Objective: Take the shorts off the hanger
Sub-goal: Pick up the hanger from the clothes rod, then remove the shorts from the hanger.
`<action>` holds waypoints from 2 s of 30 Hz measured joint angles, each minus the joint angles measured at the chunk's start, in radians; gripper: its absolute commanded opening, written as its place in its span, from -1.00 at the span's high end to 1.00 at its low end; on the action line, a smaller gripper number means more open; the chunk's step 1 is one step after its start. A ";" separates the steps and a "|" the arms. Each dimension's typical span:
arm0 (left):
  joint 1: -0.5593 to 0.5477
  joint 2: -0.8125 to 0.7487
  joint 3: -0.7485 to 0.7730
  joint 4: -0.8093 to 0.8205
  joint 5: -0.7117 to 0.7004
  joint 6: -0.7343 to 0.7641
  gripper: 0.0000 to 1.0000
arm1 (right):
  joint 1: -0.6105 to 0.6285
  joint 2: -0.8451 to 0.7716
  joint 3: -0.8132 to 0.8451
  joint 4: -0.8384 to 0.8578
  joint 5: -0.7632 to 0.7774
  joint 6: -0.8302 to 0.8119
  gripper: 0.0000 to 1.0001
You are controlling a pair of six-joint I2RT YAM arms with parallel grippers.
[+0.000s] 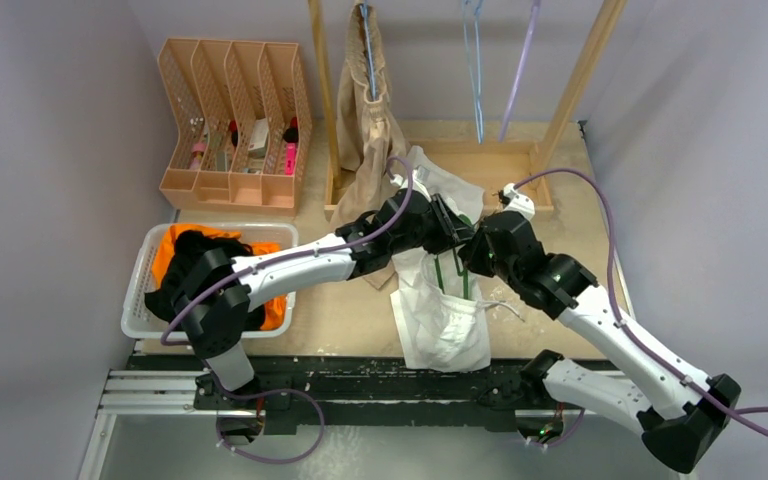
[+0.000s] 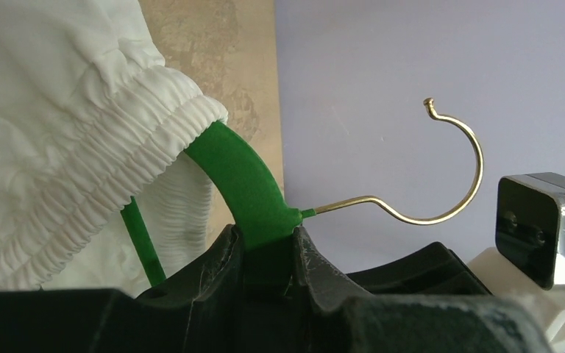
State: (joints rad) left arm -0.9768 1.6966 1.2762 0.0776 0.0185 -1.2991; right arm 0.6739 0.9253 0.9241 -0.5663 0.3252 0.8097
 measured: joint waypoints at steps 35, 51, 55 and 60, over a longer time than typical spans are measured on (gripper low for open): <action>-0.256 -0.320 -0.085 -0.387 -0.156 0.353 -0.35 | 0.003 0.019 0.192 -0.327 0.452 0.454 1.00; -0.268 -0.146 0.132 -0.437 -0.226 0.499 0.60 | 0.003 -0.024 0.147 -0.300 0.412 0.407 1.00; -0.268 -0.145 0.124 -0.432 -0.226 0.500 0.37 | 0.003 -0.023 0.147 -0.297 0.409 0.401 1.00; -0.268 -0.145 0.107 -0.425 -0.220 0.499 -0.16 | 0.003 -0.023 0.147 -0.297 0.408 0.398 1.00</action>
State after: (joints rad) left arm -1.2446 1.5520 1.3830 -0.3470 -0.2016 -0.8005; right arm 0.6765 0.9024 1.0710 -0.8631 0.7334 1.2079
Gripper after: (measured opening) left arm 0.504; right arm 0.037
